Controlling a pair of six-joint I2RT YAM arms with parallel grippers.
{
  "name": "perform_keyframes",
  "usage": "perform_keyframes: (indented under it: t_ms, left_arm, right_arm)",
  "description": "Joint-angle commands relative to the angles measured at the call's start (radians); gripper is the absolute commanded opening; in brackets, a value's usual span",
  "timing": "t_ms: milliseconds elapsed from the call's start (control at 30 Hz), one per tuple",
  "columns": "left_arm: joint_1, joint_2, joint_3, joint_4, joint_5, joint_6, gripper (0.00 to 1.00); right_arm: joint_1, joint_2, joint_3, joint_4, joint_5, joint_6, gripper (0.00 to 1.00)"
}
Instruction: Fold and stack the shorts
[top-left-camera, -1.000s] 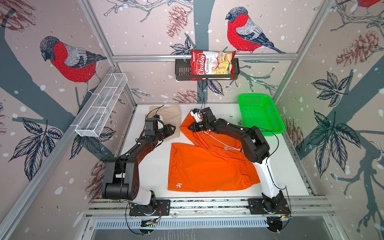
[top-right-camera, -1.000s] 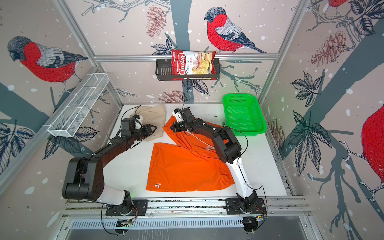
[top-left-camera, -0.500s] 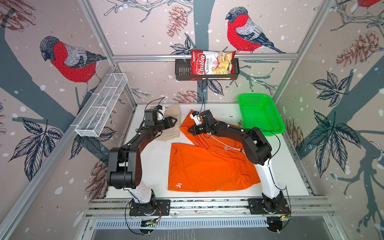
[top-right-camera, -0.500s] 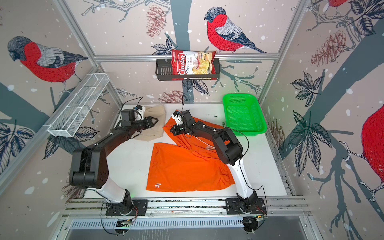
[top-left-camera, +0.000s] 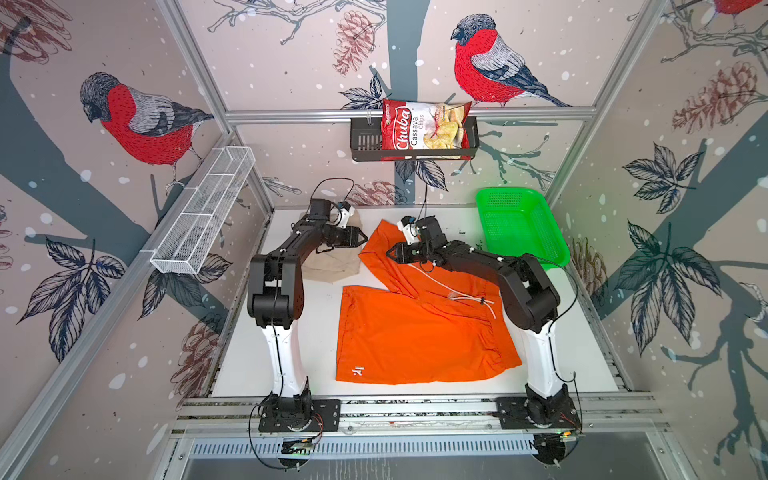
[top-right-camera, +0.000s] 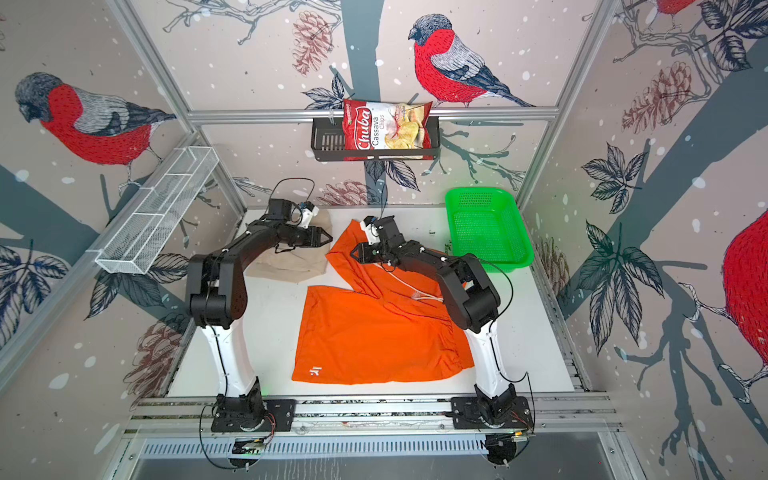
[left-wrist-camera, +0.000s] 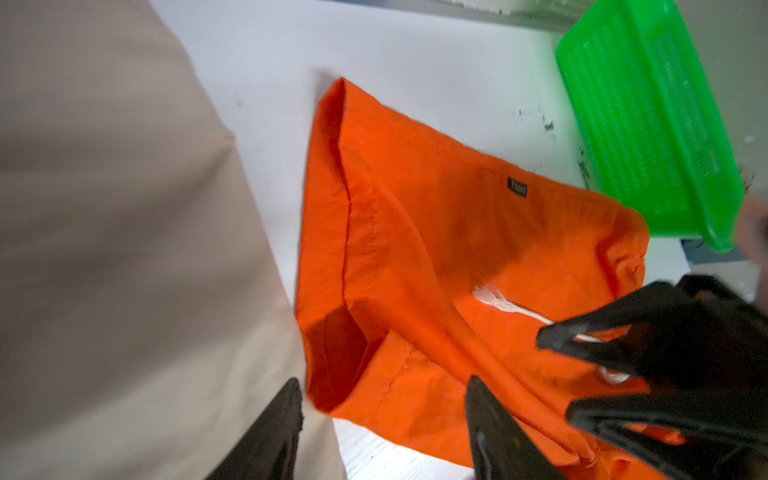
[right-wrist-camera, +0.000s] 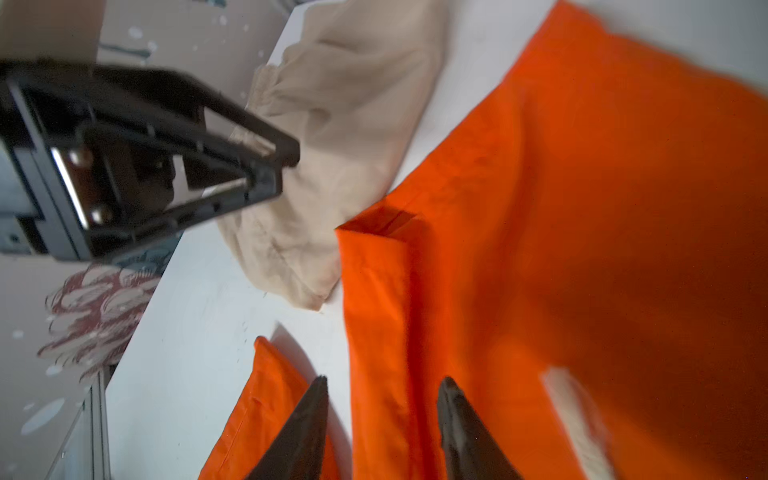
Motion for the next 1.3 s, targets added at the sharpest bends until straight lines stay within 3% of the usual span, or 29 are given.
perform_keyframes:
  t_ms: [0, 200, 433, 633, 900, 1133, 1267]
  left_arm:
    - [-0.044, 0.071, 0.083, -0.161, -0.088, 0.124, 0.63]
    - [-0.078, 0.19, 0.214, -0.219, -0.143, 0.127, 0.64]
    - [-0.089, 0.272, 0.307, -0.214, -0.102, 0.124, 0.66]
    - [-0.109, 0.351, 0.402, -0.28, -0.097, 0.14, 0.59]
    - [-0.11, 0.303, 0.347, -0.325, -0.112, 0.18, 0.54]
    - [-0.109, 0.247, 0.294, -0.329, -0.097, 0.187, 0.33]
    - [-0.11, 0.21, 0.259, -0.322, -0.098, 0.189, 0.13]
  right_arm:
    - [-0.041, -0.017, -0.039, -0.012, 0.095, 0.077, 0.45]
    - [-0.09, 0.032, -0.033, -0.09, 0.154, 0.069, 0.44]
    - [-0.099, 0.081, 0.004, -0.125, 0.176, 0.058, 0.44]
    - [-0.114, 0.101, 0.011, -0.129, 0.19, 0.081, 0.44]
    - [-0.137, 0.126, 0.037, -0.135, 0.198, 0.107, 0.43]
    - [-0.14, 0.157, 0.08, -0.155, 0.216, 0.122, 0.43]
    - [-0.141, 0.177, 0.1, -0.163, 0.22, 0.133, 0.43]
